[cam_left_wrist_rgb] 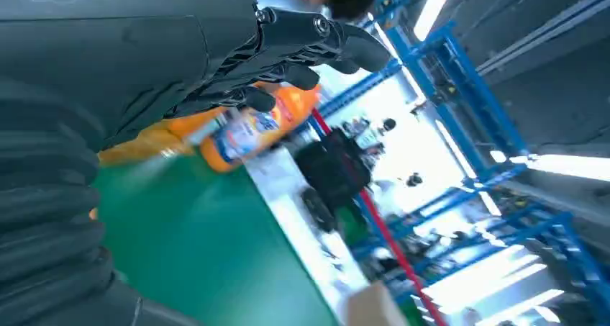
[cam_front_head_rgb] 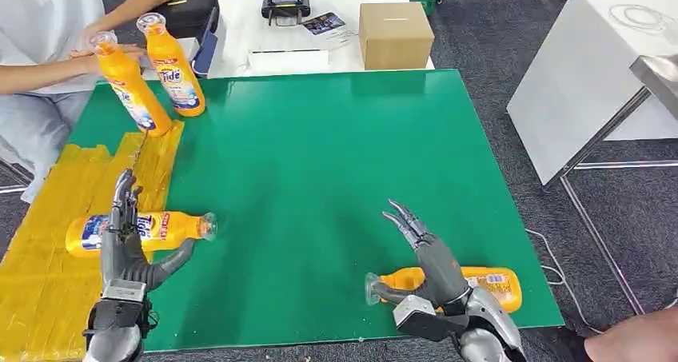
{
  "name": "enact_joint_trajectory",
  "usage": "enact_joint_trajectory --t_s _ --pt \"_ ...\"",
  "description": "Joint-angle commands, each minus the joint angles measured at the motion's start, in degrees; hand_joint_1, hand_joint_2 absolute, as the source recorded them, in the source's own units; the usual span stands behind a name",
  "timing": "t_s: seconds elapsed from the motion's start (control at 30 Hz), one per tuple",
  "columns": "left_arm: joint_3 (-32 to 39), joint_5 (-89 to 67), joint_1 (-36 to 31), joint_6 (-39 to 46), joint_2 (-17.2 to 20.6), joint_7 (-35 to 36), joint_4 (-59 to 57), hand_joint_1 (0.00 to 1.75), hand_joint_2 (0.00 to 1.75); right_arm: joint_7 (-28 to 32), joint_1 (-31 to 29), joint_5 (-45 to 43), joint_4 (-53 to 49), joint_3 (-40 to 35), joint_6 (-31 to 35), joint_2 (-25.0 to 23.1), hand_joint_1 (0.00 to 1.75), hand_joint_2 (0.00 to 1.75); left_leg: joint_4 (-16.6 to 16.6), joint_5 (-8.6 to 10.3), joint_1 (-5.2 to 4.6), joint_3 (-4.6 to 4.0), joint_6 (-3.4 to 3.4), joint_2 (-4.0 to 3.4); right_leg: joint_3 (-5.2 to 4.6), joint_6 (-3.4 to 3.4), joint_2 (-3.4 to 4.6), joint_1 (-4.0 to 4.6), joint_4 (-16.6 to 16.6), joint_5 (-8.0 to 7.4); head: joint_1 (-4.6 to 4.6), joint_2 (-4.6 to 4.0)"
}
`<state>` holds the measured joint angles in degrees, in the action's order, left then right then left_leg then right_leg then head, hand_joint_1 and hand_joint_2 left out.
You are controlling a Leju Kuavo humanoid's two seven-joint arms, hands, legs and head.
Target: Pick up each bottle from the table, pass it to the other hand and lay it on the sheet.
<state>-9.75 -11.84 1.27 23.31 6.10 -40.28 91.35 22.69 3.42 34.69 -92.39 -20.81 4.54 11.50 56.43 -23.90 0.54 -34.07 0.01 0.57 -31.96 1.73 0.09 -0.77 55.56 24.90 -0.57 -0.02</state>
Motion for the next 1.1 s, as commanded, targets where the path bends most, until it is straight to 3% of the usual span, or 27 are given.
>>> enact_joint_trajectory --t_s 0.03,0.17,0.3,0.5,0.73,0.9,0.93,1.1 --pt "6.06 0.85 -0.32 -14.06 -8.02 0.28 0.99 0.00 1.75 -3.57 3.22 5.21 -3.28 -3.81 -2.78 6.83 0.00 1.75 -0.02 -0.09 -0.01 0.14 0.04 0.10 0.23 -0.01 -0.13 0.00 -0.07 0.10 0.00 0.00" --pt "7.38 -3.94 -1.44 -17.97 -10.95 2.14 -3.49 0.00 1.75 -6.75 4.43 8.56 -3.27 -4.79 -1.85 9.34 0.00 1.75 -0.02 -0.11 -0.05 0.20 0.06 0.04 0.31 -0.01 -0.07 0.00 -0.09 0.10 0.02 0.00" --pt "3.52 -8.90 -1.29 -18.58 -11.32 4.06 -4.77 0.00 1.75 -10.24 6.02 13.61 -4.18 -5.35 -0.33 13.02 0.00 1.75 -0.04 -0.11 -0.12 0.24 0.07 0.16 0.36 -0.03 -0.20 -0.06 -0.12 0.12 0.00 0.00" --pt "2.43 -9.82 -0.74 -18.24 -11.38 4.48 -3.72 0.00 1.75 -11.19 6.26 14.33 -4.44 -5.45 -0.04 12.90 0.00 1.75 -0.03 -0.13 -0.13 0.21 0.05 0.02 0.28 -0.04 -0.07 -0.06 -0.09 0.10 0.00 0.00" --pt "3.14 -7.45 -0.41 -18.74 -11.55 10.34 -3.95 0.00 1.75 -18.87 8.50 19.87 -5.18 -4.99 2.76 14.29 0.00 1.75 -0.04 -0.10 -0.12 0.19 0.05 0.08 0.25 -0.02 -0.11 -0.06 -0.09 0.10 0.00 0.00" --pt "3.87 -6.47 0.68 -19.64 -11.70 9.98 -2.81 0.00 1.75 -20.63 9.90 20.40 -4.81 -2.96 3.91 14.68 0.00 1.75 -0.03 -0.08 -0.12 0.11 0.06 0.00 0.14 0.00 -0.04 -0.06 -0.07 0.05 0.00 0.00" --pt "3.58 -6.56 0.85 -19.64 -11.84 9.96 -2.35 0.00 1.75 -21.80 9.98 21.42 -4.42 -2.06 3.90 14.53 0.00 1.75 0.02 -0.26 -0.06 0.41 0.08 -0.04 0.51 -0.05 -0.05 0.02 -0.13 0.19 0.00 0.00" --pt "3.49 -6.59 0.81 -19.43 -11.99 10.04 -2.13 0.00 1.75 -23.85 10.50 23.39 -4.02 0.22 3.47 15.10 0.00 1.75 -0.02 -0.07 -0.13 0.09 0.06 0.02 0.14 -0.01 -0.05 -0.07 -0.06 0.05 0.00 0.00"
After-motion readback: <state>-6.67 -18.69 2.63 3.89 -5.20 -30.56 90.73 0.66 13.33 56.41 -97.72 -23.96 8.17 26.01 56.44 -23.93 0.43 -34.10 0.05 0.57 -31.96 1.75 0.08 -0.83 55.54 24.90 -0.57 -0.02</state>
